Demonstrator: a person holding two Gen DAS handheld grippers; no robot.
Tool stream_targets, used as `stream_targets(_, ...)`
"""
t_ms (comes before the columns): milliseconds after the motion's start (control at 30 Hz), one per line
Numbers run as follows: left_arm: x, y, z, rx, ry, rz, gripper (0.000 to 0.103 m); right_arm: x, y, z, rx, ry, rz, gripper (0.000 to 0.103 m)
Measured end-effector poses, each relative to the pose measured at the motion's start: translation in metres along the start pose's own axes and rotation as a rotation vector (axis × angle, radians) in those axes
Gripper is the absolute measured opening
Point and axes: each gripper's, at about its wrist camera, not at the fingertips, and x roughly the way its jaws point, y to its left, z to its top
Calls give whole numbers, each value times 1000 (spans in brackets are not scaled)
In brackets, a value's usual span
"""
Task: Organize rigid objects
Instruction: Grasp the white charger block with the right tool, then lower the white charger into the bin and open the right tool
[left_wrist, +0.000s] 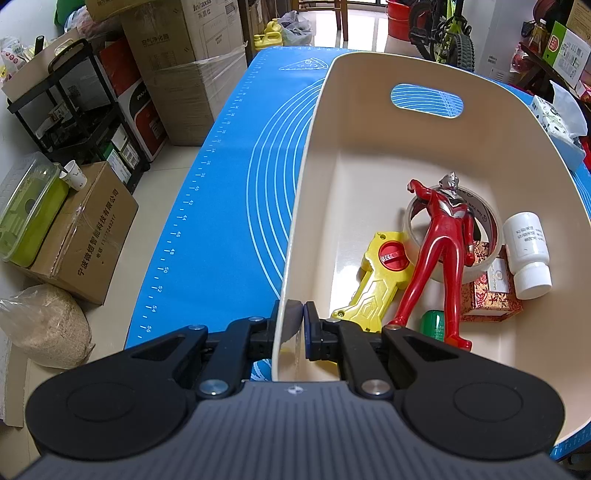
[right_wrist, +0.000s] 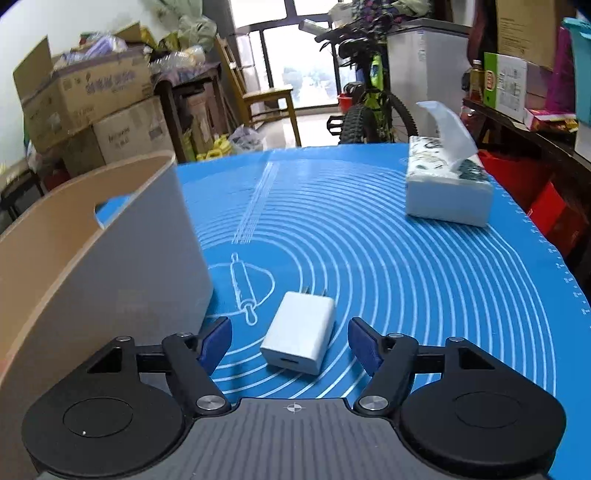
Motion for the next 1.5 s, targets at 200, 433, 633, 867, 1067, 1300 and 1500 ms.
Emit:
stream_targets(200,0,-1,-1,2,0,1,12,14,3,-4,-26,-15,-44,75)
stream_targets(433,1,0,-1,3,0,2,12,13,11,-8,-88,-35,-107,54)
stream_targets(633,1,0,-1,3,1,1,12,8,14,-10,-109,-37,-113,43)
stream_targets(867,3,-1,-1,0,1,1,12,-1,8,-9,-69,-4,-121,43)
stream_targets(1067,2,-1,0,-3,1,0,11,-27,-5,-6,-1,-37,-127,43)
stream_targets(1300,1,-1,0,-14,-2,1,11,-77,-3,11,45,-160,-113,43)
stream_targets(1500,1,-1,0,-14,-2,0,11,-112,16,26,42,-289,-82,43)
